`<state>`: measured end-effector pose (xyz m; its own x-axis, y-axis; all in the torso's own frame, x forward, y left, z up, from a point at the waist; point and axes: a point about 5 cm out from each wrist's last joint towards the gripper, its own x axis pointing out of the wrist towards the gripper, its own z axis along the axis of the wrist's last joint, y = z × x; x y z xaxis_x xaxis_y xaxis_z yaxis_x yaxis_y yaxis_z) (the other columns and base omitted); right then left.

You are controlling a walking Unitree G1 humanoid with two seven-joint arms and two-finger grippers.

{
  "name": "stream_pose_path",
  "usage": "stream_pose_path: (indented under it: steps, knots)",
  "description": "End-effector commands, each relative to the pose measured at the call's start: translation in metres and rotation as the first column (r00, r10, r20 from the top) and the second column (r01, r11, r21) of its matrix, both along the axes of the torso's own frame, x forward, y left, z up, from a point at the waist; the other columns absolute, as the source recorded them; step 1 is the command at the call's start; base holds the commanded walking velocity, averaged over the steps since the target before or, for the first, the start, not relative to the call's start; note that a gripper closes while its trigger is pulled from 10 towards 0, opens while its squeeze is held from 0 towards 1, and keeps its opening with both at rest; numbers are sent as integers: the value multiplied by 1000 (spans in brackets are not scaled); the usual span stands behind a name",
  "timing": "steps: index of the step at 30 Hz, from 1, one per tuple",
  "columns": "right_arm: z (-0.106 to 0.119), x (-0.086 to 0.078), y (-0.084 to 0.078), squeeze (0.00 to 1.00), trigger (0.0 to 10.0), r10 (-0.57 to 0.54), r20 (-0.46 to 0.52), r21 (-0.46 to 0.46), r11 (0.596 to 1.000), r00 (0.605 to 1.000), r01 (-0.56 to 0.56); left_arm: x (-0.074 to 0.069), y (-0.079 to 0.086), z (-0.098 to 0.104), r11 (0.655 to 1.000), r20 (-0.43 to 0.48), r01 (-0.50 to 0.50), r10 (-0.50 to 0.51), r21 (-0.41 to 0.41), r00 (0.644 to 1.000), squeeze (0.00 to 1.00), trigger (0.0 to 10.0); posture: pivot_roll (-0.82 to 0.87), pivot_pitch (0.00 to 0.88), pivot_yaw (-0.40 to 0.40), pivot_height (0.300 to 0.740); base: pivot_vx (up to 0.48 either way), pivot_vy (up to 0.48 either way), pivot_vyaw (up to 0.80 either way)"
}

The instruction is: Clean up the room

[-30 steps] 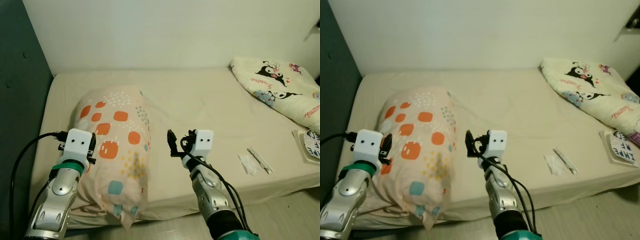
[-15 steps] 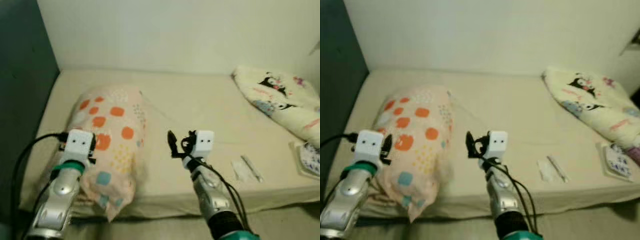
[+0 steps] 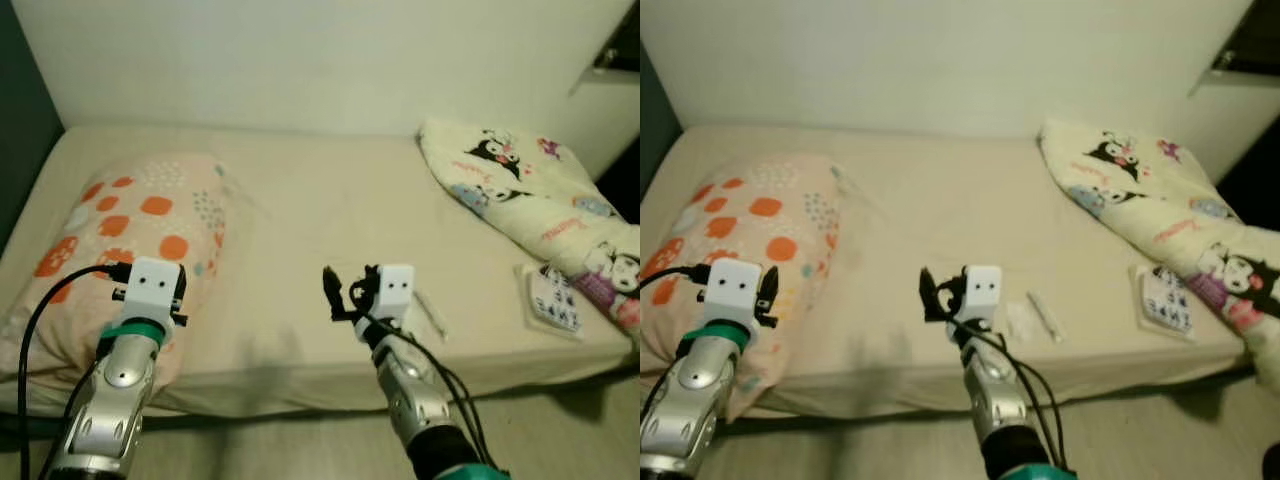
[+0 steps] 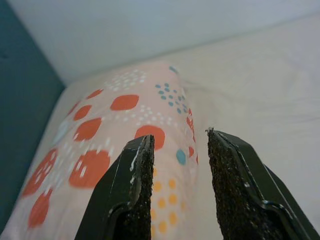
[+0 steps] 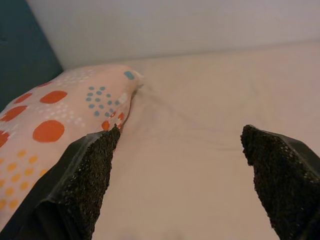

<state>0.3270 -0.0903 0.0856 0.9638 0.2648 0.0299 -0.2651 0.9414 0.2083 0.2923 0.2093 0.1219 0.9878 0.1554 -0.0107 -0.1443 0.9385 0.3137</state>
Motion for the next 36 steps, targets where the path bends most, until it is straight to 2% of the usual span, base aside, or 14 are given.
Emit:
stream_pose_path:
  steps: [1,28,30,36]
  knots:
    - [-7,-3,-6,0,10000,-10,-26,-13,1000,1000,10,-3,-3,-6,1000,-20,6,-6,-2,1000,0,10000,180,11,-40,740,0,-401,0]
    - [-9,-5,-5,0,10000,-1,-33,-21,1000,999,0,-3,-3,-6,1000,-20,2,-3,-13,1000,0,10000,180,16,-45,740,0,-399,0]
    - [-9,-5,-5,0,10000,-1,-34,-17,1000,999,0,-4,-2,-7,998,-23,-17,16,-67,1000,0,10000,179,18,-44,740,0,0,0]
    - [-11,-6,-6,0,10000,-1,-41,-18,1000,999,1,-5,-1,-7,997,-15,-13,12,-71,1000,0,10000,181,23,-45,740,0,342,0]
